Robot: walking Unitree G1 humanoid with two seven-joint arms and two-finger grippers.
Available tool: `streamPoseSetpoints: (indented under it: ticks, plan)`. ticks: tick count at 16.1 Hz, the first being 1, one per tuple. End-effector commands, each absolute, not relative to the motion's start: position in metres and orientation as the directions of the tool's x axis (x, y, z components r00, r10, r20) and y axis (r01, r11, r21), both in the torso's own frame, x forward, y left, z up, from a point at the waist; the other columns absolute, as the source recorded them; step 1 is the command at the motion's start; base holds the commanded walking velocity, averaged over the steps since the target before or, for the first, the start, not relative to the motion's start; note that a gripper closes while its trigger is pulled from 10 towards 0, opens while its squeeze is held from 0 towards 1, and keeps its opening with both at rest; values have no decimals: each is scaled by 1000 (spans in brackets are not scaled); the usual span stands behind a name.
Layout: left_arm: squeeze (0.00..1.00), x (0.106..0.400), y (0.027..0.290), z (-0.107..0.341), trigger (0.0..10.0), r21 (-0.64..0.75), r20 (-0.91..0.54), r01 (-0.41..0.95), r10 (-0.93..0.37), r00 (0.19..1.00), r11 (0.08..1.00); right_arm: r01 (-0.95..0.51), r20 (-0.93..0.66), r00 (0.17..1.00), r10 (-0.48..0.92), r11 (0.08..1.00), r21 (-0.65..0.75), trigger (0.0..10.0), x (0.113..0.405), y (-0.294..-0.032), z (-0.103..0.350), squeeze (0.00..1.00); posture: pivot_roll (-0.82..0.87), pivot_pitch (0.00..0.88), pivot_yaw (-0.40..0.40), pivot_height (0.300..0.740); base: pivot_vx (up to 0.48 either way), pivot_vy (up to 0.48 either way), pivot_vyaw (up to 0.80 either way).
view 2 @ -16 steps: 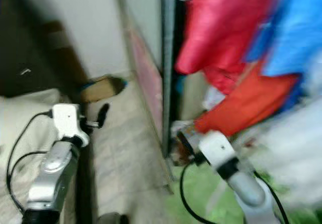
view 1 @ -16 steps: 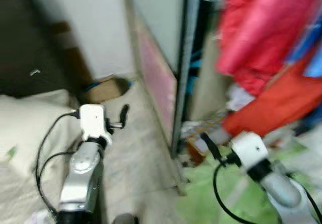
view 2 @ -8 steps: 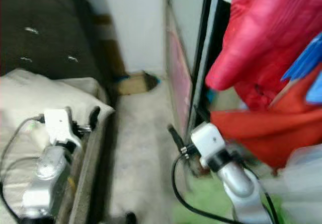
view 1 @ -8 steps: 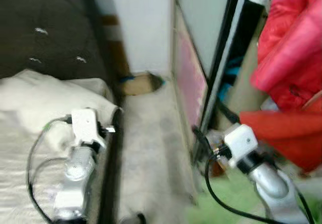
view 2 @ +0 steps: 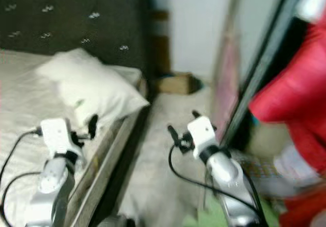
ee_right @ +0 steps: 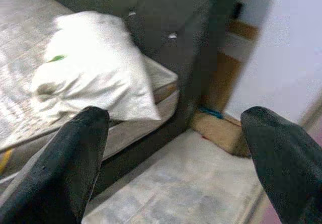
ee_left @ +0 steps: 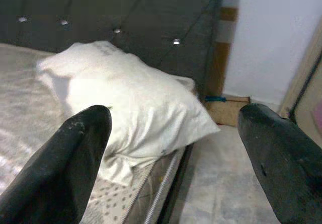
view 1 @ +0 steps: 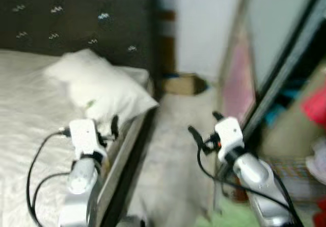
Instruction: Clean up the room
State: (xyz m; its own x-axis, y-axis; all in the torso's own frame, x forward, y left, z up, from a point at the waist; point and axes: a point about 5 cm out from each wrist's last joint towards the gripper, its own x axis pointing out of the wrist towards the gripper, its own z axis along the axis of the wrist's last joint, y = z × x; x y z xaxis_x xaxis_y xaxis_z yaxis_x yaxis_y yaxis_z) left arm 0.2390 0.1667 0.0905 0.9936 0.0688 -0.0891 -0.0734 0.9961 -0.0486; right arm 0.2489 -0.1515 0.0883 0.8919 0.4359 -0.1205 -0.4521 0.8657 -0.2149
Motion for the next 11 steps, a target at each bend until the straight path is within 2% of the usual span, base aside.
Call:
streamPoseSetpoints:
  ticks: [1,4,10,11]
  plan:
    - [0,236,176,93,10000,-41,-92,-110,106,990,993,-476,-119,879,461,856,-202,10000,254,-147,90,0,-46,0,-5,740,0,0,800]
    - [0,235,174,96,10000,-18,-62,-92,91,994,996,-466,-112,885,452,861,-206,10000,260,-146,91,0,-41,0,-8,740,0,0,800]
    - [0,231,185,96,10000,-18,-67,-151,149,987,988,-447,-79,894,440,875,-186,10000,266,-142,92,0,-31,0,-14,740,0,0,796]
    - [0,230,188,97,10000,32,-46,-203,205,978,979,-450,-67,893,445,874,-183,10000,268,-140,94,0,-29,0,-15,740,0,0,781]
